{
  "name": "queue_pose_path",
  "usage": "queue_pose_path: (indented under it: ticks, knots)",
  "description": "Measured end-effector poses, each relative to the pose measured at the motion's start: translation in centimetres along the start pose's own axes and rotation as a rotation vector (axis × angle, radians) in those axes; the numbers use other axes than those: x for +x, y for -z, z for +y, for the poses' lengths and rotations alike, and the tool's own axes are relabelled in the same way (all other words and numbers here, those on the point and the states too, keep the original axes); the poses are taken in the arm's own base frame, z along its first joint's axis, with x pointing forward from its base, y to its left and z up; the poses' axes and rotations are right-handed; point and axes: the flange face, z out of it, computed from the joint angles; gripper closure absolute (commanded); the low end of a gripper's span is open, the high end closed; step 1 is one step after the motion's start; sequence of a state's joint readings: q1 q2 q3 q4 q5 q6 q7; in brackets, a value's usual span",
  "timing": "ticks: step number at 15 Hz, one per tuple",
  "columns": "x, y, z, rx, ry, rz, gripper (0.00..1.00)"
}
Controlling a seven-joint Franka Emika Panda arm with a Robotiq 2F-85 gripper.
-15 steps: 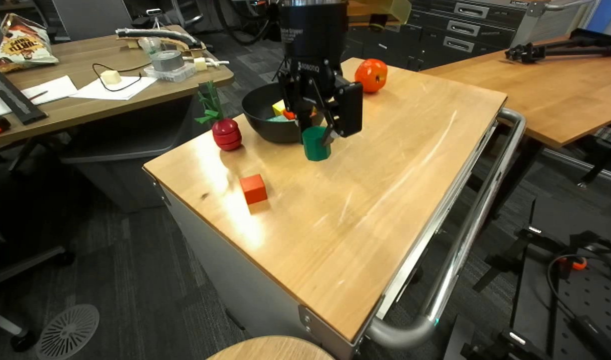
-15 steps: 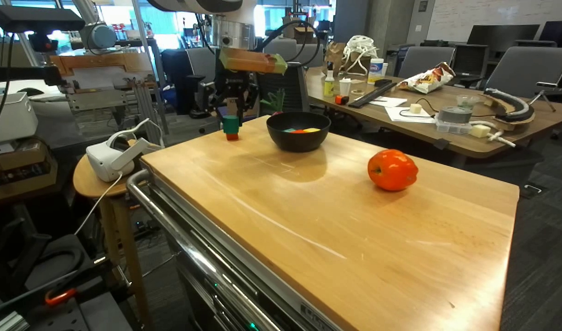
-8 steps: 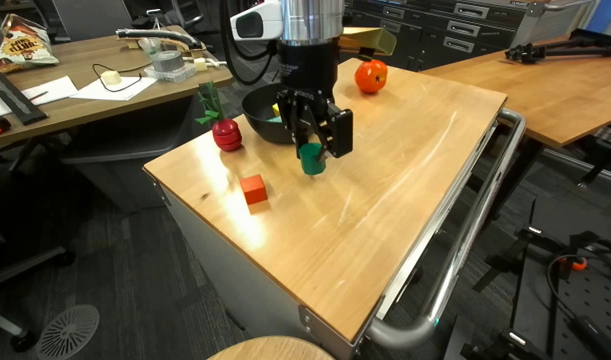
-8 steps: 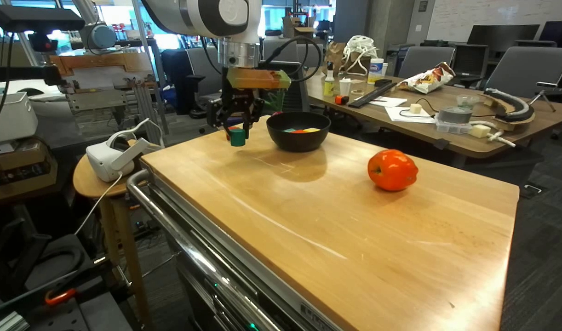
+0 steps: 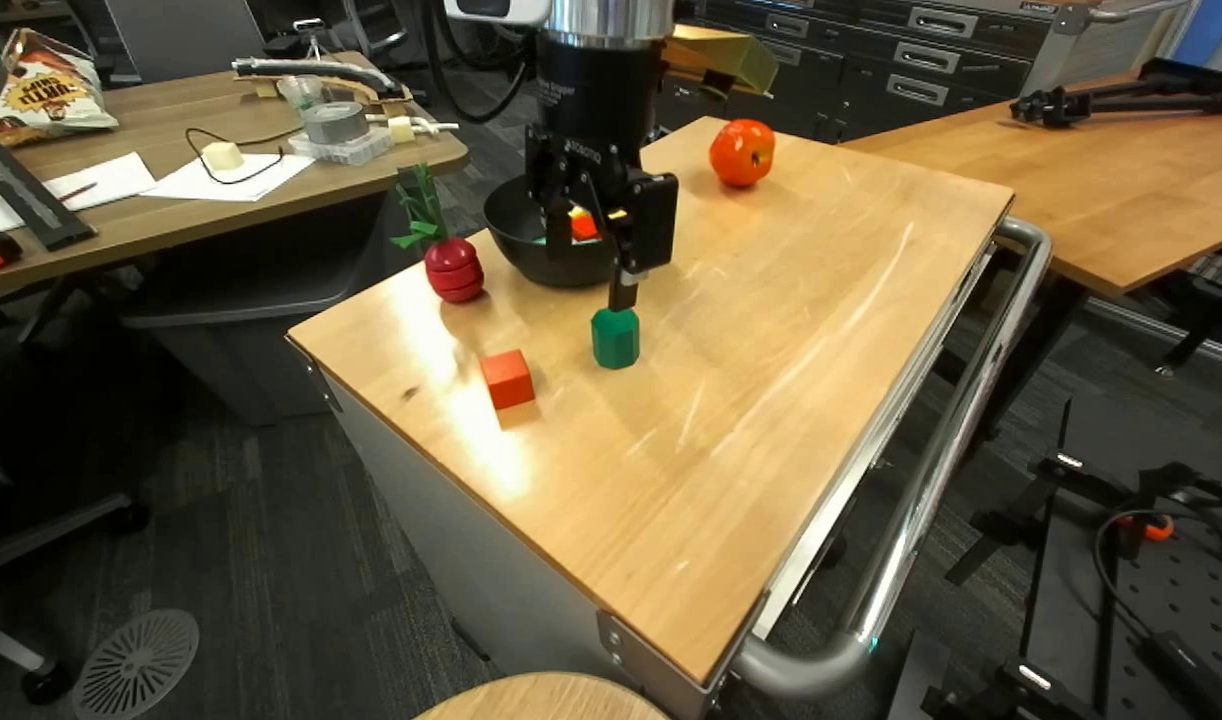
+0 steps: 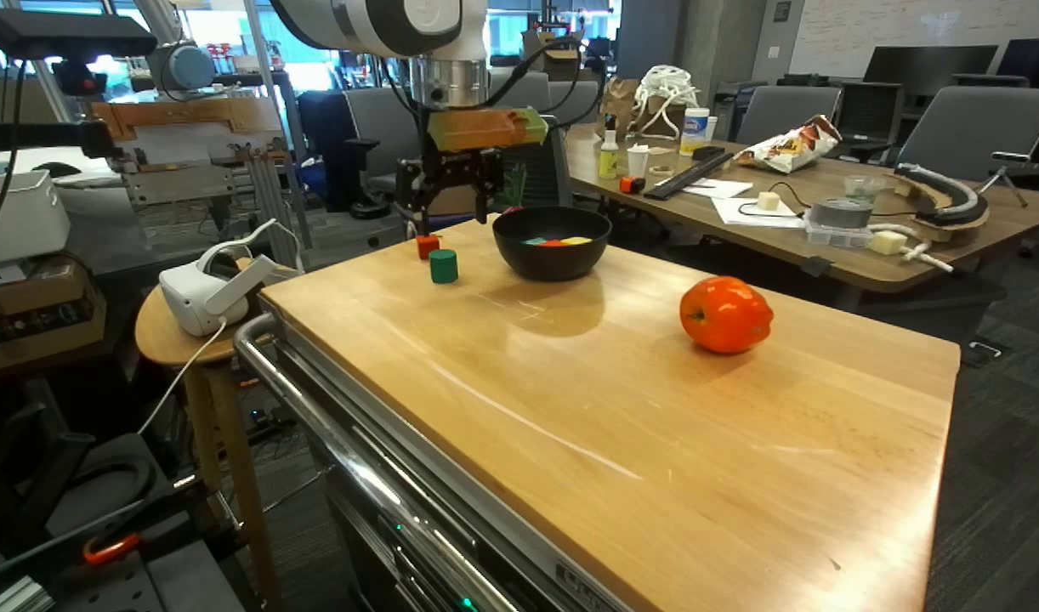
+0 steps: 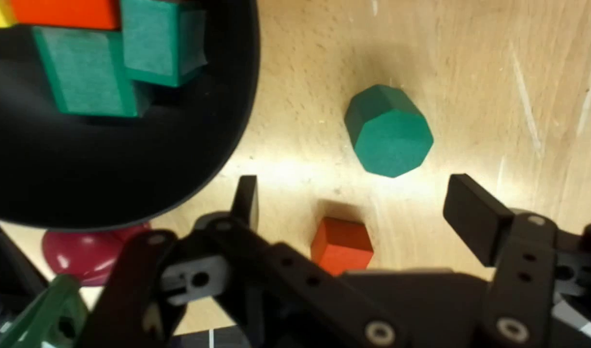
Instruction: Move the apple toy to the right and put the toys in the bowl on the counter
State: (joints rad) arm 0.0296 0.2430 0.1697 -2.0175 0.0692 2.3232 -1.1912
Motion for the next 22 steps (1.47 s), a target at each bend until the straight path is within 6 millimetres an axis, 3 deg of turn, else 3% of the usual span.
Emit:
queue_pose_path:
  ticks: [5,8,11,14,22]
  knots:
    - [-2.1,4.5,3.1,-0.189,-0.129,0.055,0.00]
    - [-4.3,5.9,5.6,-0.258,-0.266,0.033,0.00]
    - [-5.6,5.0,8.0,-0.263,-0.385,0.014,0.00]
    - [-5.4,3.0,9.9,-0.211,-0.464,0.006,0.00]
    - [-5.9,0.8,10.2,-0.192,-0.487,-0.023,0.00]
